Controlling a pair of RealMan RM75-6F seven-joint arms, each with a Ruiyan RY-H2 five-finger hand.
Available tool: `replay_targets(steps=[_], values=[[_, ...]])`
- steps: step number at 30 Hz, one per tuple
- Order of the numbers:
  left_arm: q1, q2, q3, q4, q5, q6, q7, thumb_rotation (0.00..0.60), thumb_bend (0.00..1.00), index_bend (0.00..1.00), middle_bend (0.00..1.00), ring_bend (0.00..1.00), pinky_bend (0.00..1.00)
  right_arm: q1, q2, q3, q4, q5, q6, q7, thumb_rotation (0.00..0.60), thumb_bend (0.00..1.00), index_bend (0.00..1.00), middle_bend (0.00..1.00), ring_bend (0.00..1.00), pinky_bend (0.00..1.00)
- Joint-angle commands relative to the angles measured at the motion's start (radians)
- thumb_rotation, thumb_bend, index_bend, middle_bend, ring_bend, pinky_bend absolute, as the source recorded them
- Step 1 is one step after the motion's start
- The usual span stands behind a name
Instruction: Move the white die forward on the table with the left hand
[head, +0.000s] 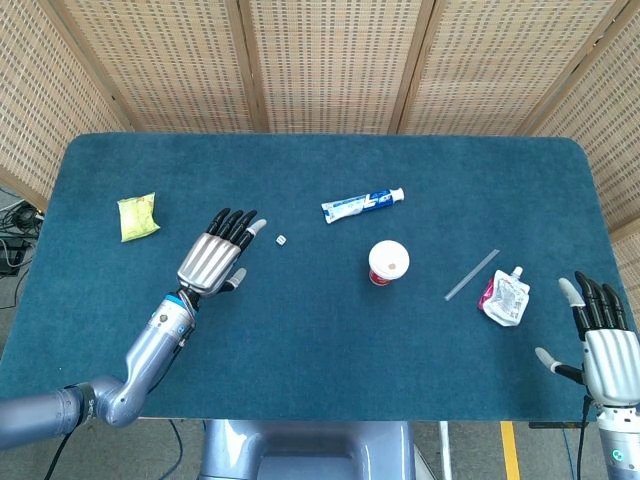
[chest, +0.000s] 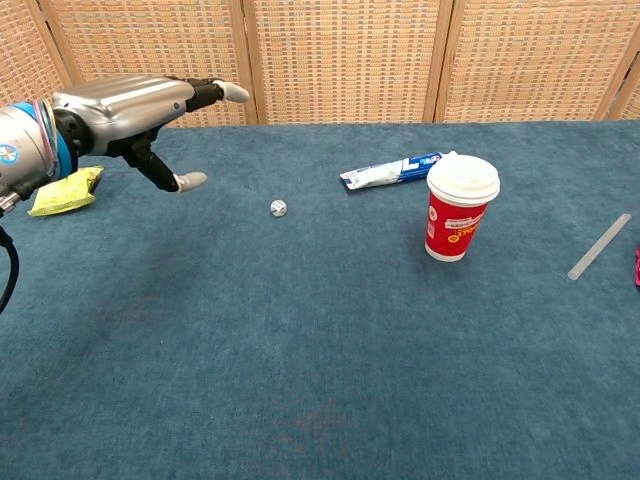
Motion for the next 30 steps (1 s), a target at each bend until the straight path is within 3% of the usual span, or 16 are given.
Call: replay_targets(steps=[1, 4, 9, 14, 23, 30], values=[[0.011, 0.007, 0.008, -0.014, 0.011, 0.017, -0.009, 0.6, 0.38, 0.01, 0.0, 0.0, 0.0, 0.0, 0.0, -0.001, -0.001, -0.001, -0.001, -0.003, 0.6, 0.08, 0.05, 0.0, 0.0, 0.0], [0.039, 0.019, 0.024, -0.037, 0.037, 0.06, -0.022, 0.6, 0.36, 0.0, 0.0, 0.0, 0.0, 0.0, 0.001, -0.001, -0.002, 0.0, -0.002, -0.005, 0.6, 0.08, 0.05, 0.0, 0.0, 0.0], [0.11, 0.039, 0.06, -0.081, 0.088, 0.173, -0.024, 0.6, 0.13, 0.0, 0.0, 0.0, 0.0, 0.0, 0.002, 0.0, -0.002, 0.004, -0.004, -0.005, 0.6, 0.08, 0.05, 0.0, 0.0, 0.0], [0.21, 0.08, 0.125, -0.134, 0.139, 0.315, 0.025, 0.6, 0.03, 0.0, 0.0, 0.0, 0.0, -0.001, 0.002, 0.002, -0.002, 0.008, -0.003, -0.013, 0.6, 0.08, 0.05, 0.0, 0.0, 0.0], [0.382, 0.187, 0.267, -0.225, 0.229, 0.463, 0.029, 0.6, 0.0, 0.0, 0.0, 0.0, 0.0, -0.004, 0.01, -0.009, -0.032, 0.01, -0.017, -0.066, 0.6, 0.08, 0.02, 0.0, 0.0, 0.0], [0.471, 0.233, 0.316, -0.235, 0.284, 0.531, -0.003, 0.6, 0.0, 0.0, 0.0, 0.0, 0.0, -0.001, 0.012, -0.021, -0.061, -0.017, -0.018, -0.107, 0.6, 0.08, 0.02, 0.0, 0.0, 0.0]])
